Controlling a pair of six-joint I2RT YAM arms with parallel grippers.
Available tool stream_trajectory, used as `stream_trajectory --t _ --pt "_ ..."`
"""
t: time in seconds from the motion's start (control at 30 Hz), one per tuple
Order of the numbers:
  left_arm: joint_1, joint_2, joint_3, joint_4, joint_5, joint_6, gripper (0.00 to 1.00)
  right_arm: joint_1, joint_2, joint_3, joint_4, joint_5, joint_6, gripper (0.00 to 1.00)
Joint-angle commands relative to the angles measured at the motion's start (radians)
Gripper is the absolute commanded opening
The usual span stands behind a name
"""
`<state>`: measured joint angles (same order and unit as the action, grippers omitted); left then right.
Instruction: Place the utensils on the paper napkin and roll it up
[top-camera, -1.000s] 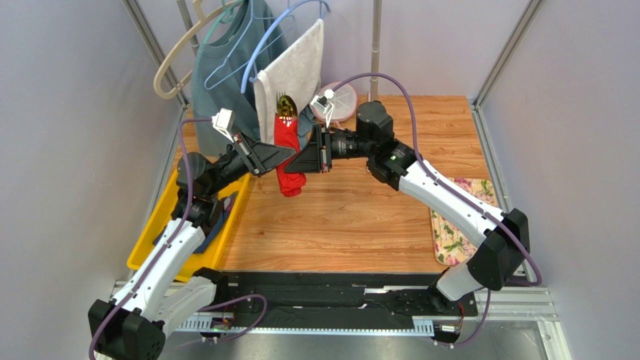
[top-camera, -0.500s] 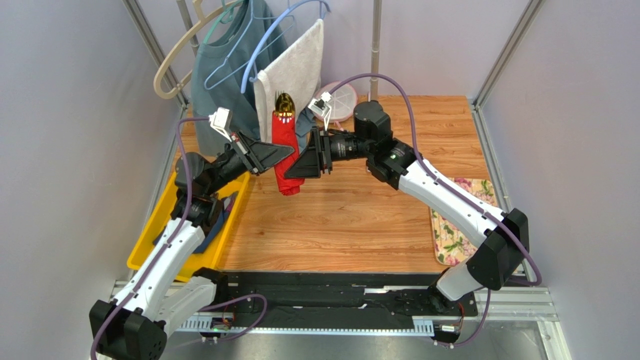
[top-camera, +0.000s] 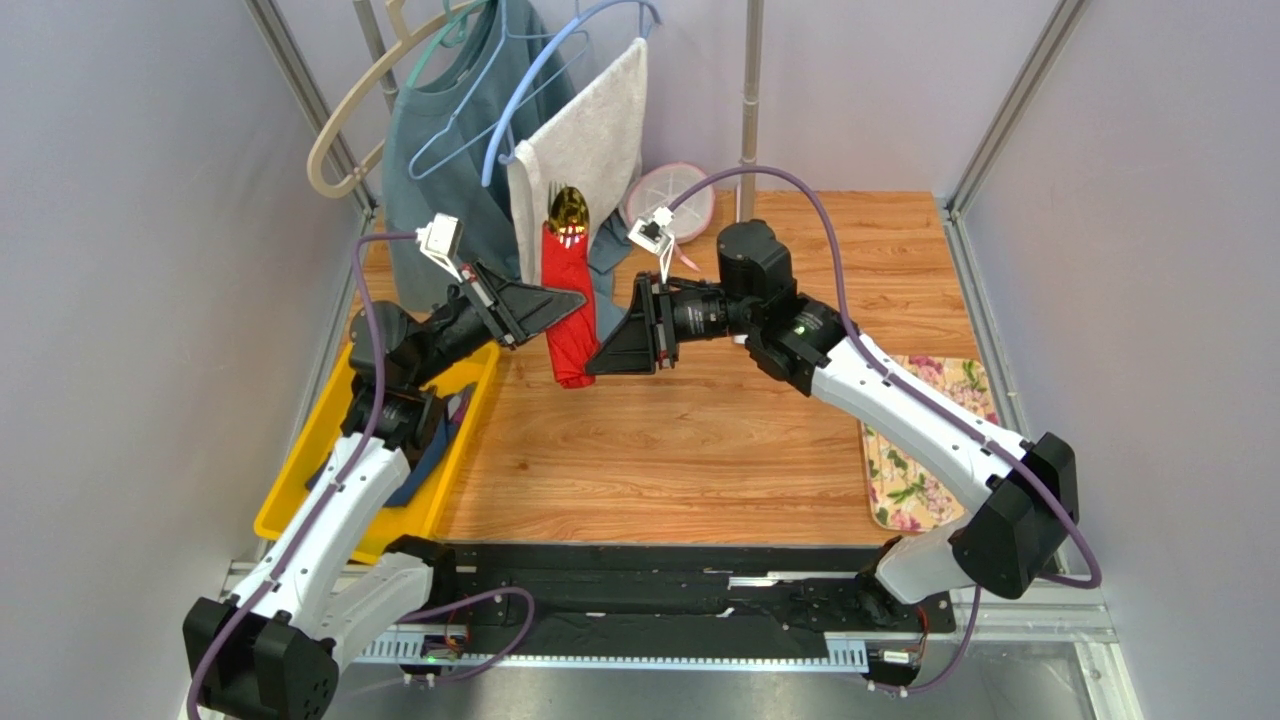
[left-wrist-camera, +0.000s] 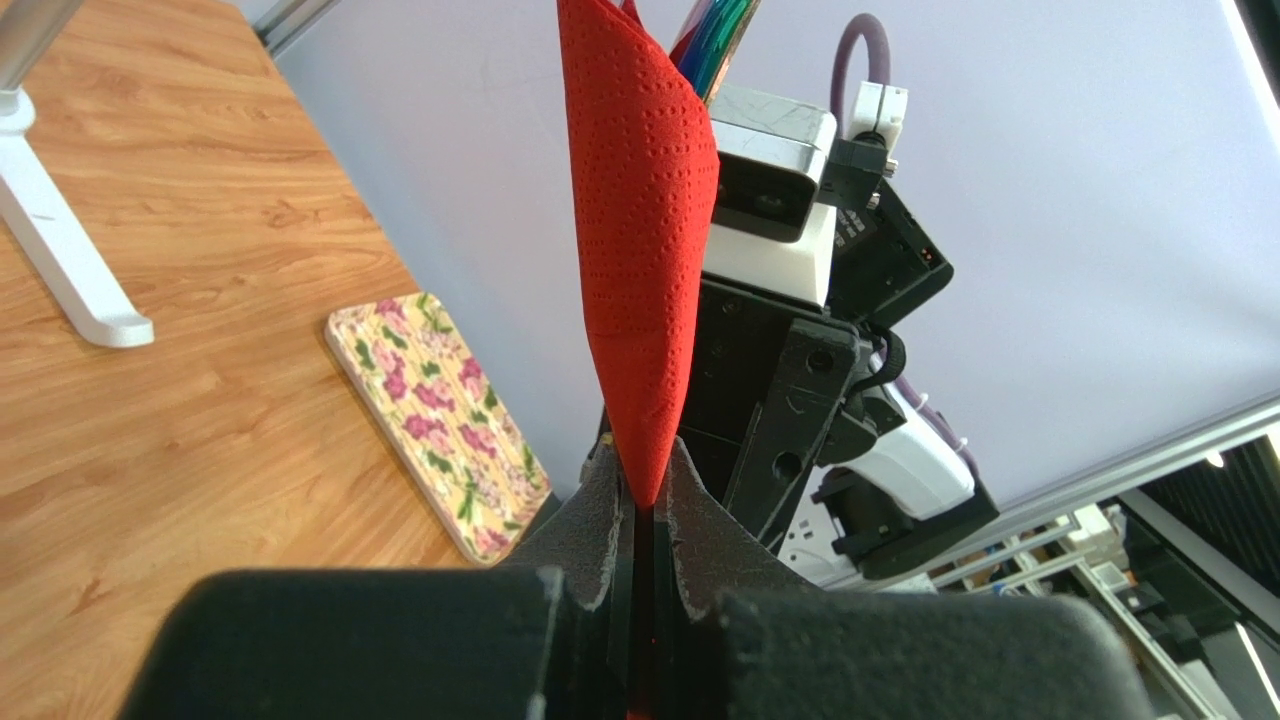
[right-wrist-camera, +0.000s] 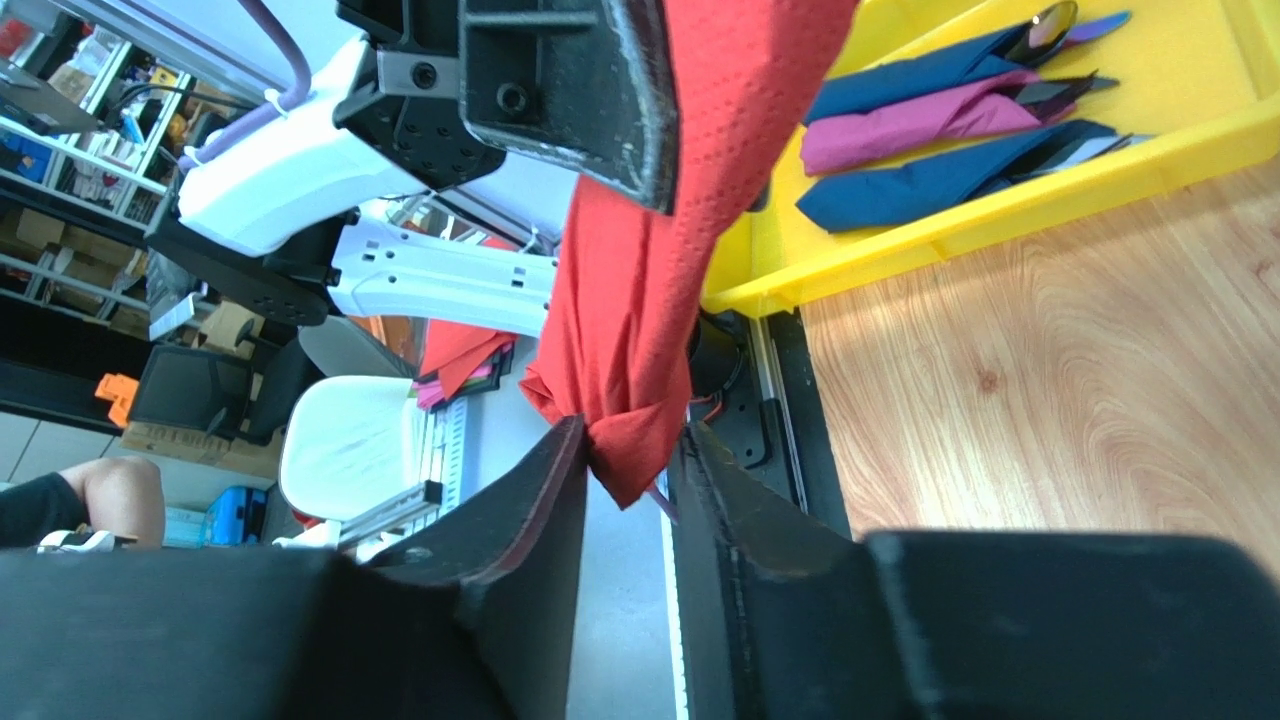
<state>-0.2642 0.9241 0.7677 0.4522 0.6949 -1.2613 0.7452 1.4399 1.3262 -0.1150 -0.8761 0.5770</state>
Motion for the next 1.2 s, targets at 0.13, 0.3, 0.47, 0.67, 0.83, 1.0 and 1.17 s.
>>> stream_trajectory --t 0.13,0.3,0.47,0.67,0.83,1.0,1.17 --pt "0.025 -0.021 0.033 0.08 0.009 0.063 0.0 0.01 -0.013 0.019 -0.19 -0.057 -0.14 0.54" --pt "0.055 -0.076 0.022 -0.196 0.15 0.351 0.0 -0.044 -0.021 0.054 -0.316 -0.026 -0.218 0.73" --pt "0.154 -0.103 0.128 -0.712 0.297 0.834 0.0 -0.089 -0.015 0.084 -0.391 -0.009 -0.276 0.79" --pt "0.364 -0.009 0.293 -1.278 0.407 1.403 0.0 -0.098 -0.006 0.088 -0.434 0.0 -0.305 0.8" --pt "0.56 0.183 0.426 -1.717 0.414 1.886 0.0 -0.107 0.005 0.09 -0.451 -0.001 -0.318 0.8" --pt "0.747 0.301 0.427 -1.91 0.364 2.152 0.0 -0.11 0.014 0.085 -0.457 -0.007 -0.316 0.8" --pt "0.875 0.439 0.45 -1.979 0.339 2.252 0.0 -0.115 0.02 0.079 -0.46 -0.011 -0.316 0.8"
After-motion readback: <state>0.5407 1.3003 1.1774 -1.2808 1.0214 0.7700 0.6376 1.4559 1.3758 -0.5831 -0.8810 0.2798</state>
